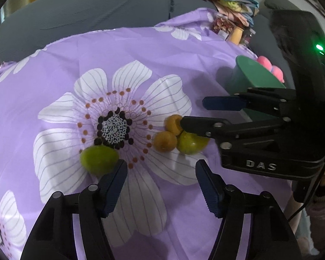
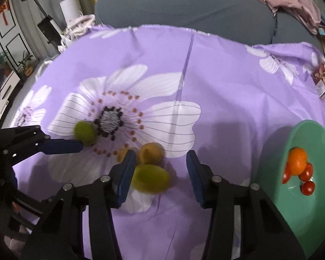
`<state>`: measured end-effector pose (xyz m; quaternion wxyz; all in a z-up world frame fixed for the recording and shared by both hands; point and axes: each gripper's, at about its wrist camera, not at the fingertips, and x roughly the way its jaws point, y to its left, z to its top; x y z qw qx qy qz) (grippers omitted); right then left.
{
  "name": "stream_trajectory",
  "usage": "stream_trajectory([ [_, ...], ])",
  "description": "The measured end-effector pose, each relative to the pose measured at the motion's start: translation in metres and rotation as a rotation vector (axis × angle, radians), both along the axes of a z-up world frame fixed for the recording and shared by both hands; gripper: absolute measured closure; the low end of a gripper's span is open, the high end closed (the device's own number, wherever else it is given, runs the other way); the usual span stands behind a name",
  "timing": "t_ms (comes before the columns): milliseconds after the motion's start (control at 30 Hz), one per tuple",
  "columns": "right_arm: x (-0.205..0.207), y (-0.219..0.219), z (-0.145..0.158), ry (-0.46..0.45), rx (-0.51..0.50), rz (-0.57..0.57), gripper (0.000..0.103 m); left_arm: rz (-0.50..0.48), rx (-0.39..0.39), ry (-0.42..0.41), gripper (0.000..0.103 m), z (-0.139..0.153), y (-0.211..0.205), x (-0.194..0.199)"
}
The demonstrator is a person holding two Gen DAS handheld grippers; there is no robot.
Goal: Organize fruits
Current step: 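Grasp a small yellow fruit with the left gripper while the right grasps another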
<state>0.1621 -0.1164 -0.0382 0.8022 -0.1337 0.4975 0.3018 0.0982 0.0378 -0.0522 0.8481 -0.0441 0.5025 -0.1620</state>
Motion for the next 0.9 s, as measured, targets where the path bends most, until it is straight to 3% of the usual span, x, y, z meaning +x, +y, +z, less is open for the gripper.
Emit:
stream_trajectory([
  [167, 0.009, 0.007, -0.010, 0.051, -0.020, 0.025, 0.059, -0.011, 0.007, -0.001, 0.043, -0.005, 0.000, 0.010],
  [267, 0.014, 0.015, -0.014, 0.097, -0.016, 0.046, 0.061, -0.024, 0.026, -0.003, 0.055, -0.008, -0.003, 0.015],
  [333, 0.017, 0.021, -0.017, 0.113, -0.033, 0.058, 0.061, -0.039, 0.031, -0.009, 0.055, -0.009, -0.007, 0.017],
  [533, 0.023, 0.028, -0.021, 0.131, -0.088, 0.088, 0.073, -0.063, 0.046, -0.016, 0.058, -0.012, -0.012, 0.024],
  [633, 0.022, 0.029, -0.026, 0.130, -0.115, 0.099, 0.076, -0.077, 0.053, 0.009, 0.065, -0.019, -0.015, 0.025],
  [900, 0.025, 0.020, -0.027, 0.130, -0.044, 0.072, 0.076, -0.052, 0.039, 0.006, 0.071, -0.019, -0.009, 0.025],
])
